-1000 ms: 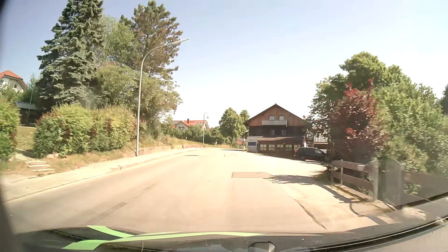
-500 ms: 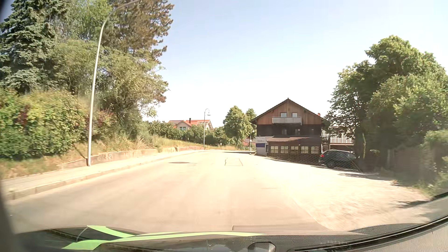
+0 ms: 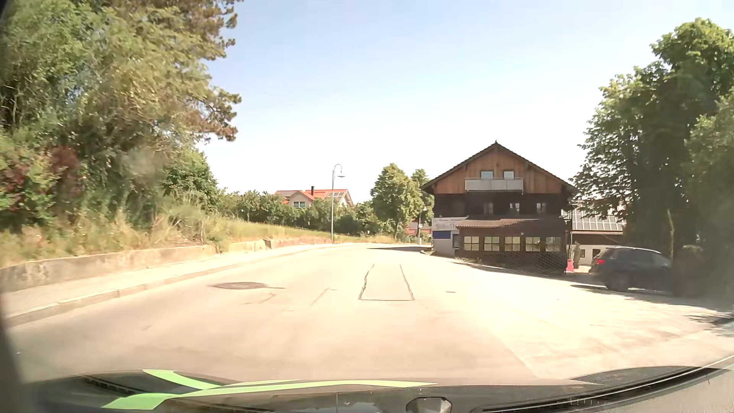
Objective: Follow the waypoints while adhering to traffic rules and regulations
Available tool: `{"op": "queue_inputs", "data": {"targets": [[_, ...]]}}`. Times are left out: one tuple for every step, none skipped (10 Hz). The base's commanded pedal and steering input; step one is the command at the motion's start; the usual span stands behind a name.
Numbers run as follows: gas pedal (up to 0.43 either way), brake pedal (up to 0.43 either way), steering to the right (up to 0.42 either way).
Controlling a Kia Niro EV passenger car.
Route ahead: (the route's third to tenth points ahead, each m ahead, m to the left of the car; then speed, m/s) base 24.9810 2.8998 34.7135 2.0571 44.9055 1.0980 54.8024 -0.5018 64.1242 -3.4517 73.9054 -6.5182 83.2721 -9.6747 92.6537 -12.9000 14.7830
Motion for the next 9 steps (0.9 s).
{"op": "queue_inputs", "data": {"targets": [[0.000, 0.000, -0.010], [0.000, 0.000, -0.010], [0.000, 0.000, -0.010], [0.000, 0.000, -0.010], [0.008, 0.000, -0.009], [0.059, 0.000, -0.008], [0.079, 0.000, -0.005], [0.087, 0.000, -0.001], [0.098, 0.000, 0.001]]}}
